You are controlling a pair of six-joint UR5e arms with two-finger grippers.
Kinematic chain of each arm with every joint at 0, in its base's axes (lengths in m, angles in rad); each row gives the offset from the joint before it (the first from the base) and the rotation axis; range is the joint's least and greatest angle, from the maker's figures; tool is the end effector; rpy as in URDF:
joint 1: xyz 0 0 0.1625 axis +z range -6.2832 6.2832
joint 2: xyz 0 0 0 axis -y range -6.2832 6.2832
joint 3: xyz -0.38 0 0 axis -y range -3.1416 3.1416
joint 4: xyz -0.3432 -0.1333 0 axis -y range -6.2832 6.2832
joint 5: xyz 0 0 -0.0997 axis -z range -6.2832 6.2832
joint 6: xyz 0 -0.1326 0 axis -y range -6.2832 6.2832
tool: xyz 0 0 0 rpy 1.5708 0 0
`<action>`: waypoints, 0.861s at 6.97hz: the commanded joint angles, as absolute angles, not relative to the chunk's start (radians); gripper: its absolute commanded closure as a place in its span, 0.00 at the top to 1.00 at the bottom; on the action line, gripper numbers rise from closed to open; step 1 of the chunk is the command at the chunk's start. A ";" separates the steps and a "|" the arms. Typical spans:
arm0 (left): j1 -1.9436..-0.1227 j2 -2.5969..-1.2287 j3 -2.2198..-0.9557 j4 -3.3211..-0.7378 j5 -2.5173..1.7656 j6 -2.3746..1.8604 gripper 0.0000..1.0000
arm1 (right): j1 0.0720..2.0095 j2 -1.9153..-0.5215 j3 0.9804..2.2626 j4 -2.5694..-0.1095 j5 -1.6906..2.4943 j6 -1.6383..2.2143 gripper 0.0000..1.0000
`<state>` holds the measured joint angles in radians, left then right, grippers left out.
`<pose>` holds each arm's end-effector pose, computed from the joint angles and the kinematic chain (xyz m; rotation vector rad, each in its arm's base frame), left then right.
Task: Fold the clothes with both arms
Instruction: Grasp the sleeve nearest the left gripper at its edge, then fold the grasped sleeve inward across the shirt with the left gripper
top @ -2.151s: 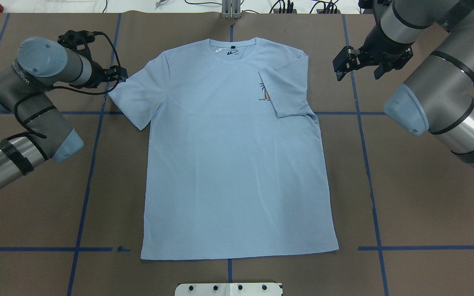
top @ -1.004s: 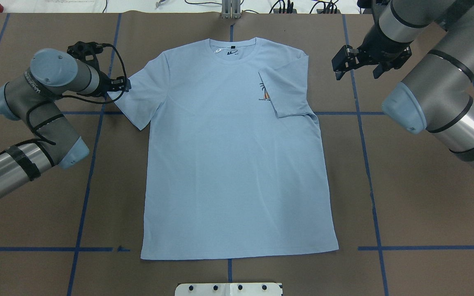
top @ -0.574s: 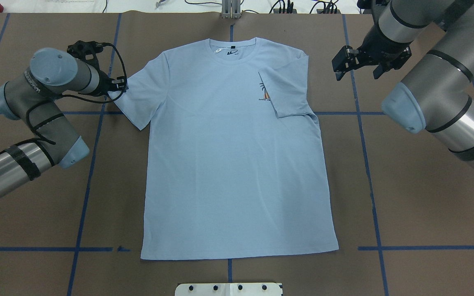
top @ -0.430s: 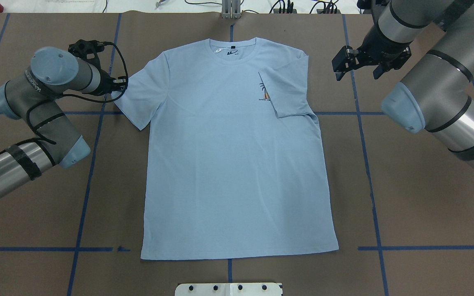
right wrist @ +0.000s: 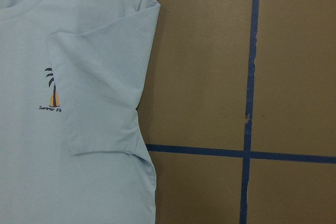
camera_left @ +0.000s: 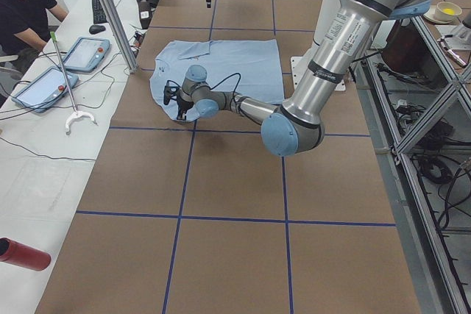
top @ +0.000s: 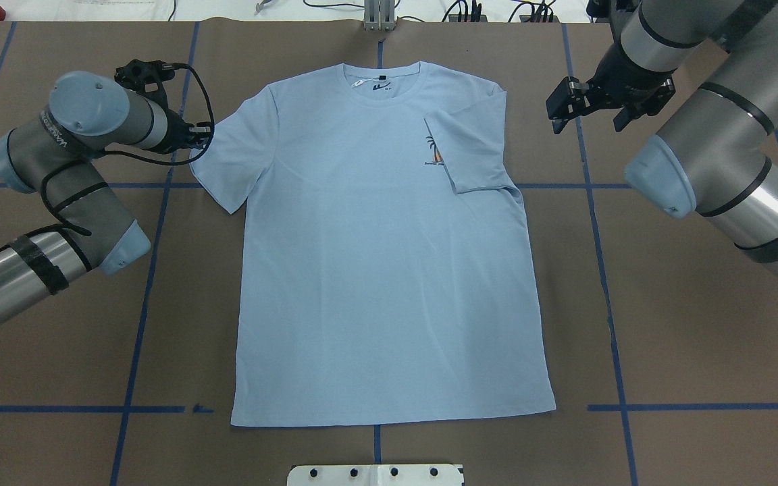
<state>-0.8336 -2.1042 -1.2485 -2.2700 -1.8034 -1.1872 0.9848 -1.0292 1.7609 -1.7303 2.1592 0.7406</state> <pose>0.3890 -0.5813 0.4182 0.3419 0.8704 -0.3111 -0.2792 -0.5286 0.2976 0.0853 -0.7918 -0.0219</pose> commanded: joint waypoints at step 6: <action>-0.683 -2.538 -1.033 -2.048 -1.792 -1.457 0.00 | 0.985 -1.031 1.759 -1.729 2.158 0.744 1.00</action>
<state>-0.7221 -2.4702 -1.1135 -2.0425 -1.7957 -1.4049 0.9858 -1.0321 1.7578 -1.7293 2.1590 0.7424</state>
